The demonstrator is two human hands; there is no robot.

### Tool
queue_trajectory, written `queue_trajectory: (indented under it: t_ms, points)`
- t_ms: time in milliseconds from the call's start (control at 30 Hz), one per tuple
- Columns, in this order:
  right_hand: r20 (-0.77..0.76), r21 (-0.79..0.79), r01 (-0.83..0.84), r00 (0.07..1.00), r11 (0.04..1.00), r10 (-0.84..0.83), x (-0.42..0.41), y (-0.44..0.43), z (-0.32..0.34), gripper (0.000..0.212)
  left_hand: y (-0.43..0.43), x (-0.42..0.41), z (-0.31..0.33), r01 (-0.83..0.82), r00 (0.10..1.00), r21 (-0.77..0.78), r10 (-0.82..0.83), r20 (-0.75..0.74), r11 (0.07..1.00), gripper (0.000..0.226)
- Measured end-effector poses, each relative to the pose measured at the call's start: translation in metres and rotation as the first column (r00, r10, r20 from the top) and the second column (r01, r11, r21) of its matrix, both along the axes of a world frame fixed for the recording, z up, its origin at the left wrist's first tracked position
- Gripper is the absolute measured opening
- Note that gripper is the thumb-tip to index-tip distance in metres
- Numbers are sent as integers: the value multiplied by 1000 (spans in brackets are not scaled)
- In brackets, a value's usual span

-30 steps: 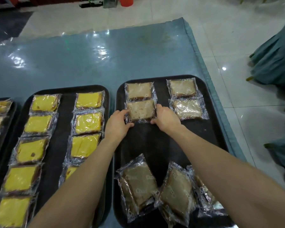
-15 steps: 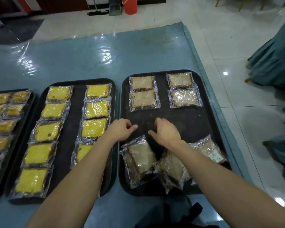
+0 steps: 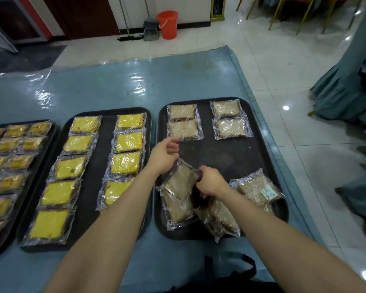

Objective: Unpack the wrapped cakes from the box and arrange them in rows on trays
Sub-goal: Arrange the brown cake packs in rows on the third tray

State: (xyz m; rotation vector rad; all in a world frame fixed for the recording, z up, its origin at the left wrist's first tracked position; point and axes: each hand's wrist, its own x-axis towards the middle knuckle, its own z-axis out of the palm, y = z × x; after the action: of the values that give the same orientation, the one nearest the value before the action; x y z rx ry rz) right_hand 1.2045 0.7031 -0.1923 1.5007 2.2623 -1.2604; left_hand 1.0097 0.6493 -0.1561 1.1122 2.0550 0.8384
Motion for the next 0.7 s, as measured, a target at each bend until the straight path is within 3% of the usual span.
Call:
queue_trajectory:
  t_ms: [67,100,167,233,300,500,567,633,700]
  points:
    - [59,91,-8,998,996,2,1,3,3,21,-3,2,0,17,989,24,-13,-145,1000,43]
    - [93,103,-29,995,994,19,1,3,6,9,-8,2,-2,75,964,-59,-87,-250,995,44]
    - [148,128,-48,989,991,29,-1,4,6,17,-21,0,-4,158,885,-354,-291,-364,922,84]
    - [198,162,-76,979,984,43,-4,5,2,23,-31,0,-10,211,813,-601,-480,-330,771,131]
    - [232,196,-110,971,974,62,-7,6,-2,23,-37,3,-21,258,781,-670,-559,-280,696,144]
    - [201,261,-63,979,963,10,-6,14,0,20,-24,-3,-34,219,856,-295,-328,-400,930,97]
    - [167,278,-50,986,959,3,-6,18,0,42,-22,-3,-39,150,826,-275,-273,-493,950,91]
    - [134,274,-68,990,959,32,-7,22,-3,63,-22,-2,-45,113,842,-297,-250,-478,948,84]
    - [123,292,-95,991,952,61,-8,25,-9,65,-23,-2,-51,101,877,-292,-223,-425,951,75]
